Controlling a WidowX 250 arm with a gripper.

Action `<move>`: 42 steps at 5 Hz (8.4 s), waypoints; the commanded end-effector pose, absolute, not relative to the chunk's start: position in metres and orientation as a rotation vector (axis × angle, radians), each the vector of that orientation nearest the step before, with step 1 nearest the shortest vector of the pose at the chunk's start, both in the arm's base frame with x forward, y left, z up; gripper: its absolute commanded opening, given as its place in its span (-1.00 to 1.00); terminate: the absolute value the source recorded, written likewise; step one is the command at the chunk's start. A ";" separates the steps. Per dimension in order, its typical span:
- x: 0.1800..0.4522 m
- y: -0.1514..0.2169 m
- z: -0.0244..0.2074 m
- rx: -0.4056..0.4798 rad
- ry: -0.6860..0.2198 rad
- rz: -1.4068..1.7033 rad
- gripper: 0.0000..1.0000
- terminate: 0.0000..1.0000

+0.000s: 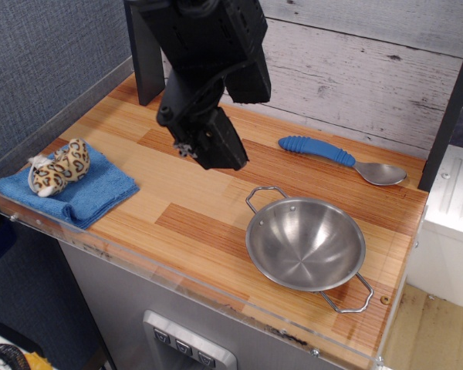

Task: Place the spatula just behind the cloth.

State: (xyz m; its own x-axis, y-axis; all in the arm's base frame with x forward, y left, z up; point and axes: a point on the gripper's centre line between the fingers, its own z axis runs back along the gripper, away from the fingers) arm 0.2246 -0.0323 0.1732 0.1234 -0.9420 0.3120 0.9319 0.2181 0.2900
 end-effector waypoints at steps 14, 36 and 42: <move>0.379 -0.014 0.062 0.149 -0.287 -1.658 1.00 -1.00; 0.323 0.139 0.107 0.262 -0.250 -1.866 -1.00 -1.00; 0.301 0.177 0.032 0.178 -0.128 -1.899 -1.00 -1.00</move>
State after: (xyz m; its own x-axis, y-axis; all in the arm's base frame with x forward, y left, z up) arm 0.2985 0.1732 0.0164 -0.3304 -0.9434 -0.0276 0.9319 -0.3308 0.1491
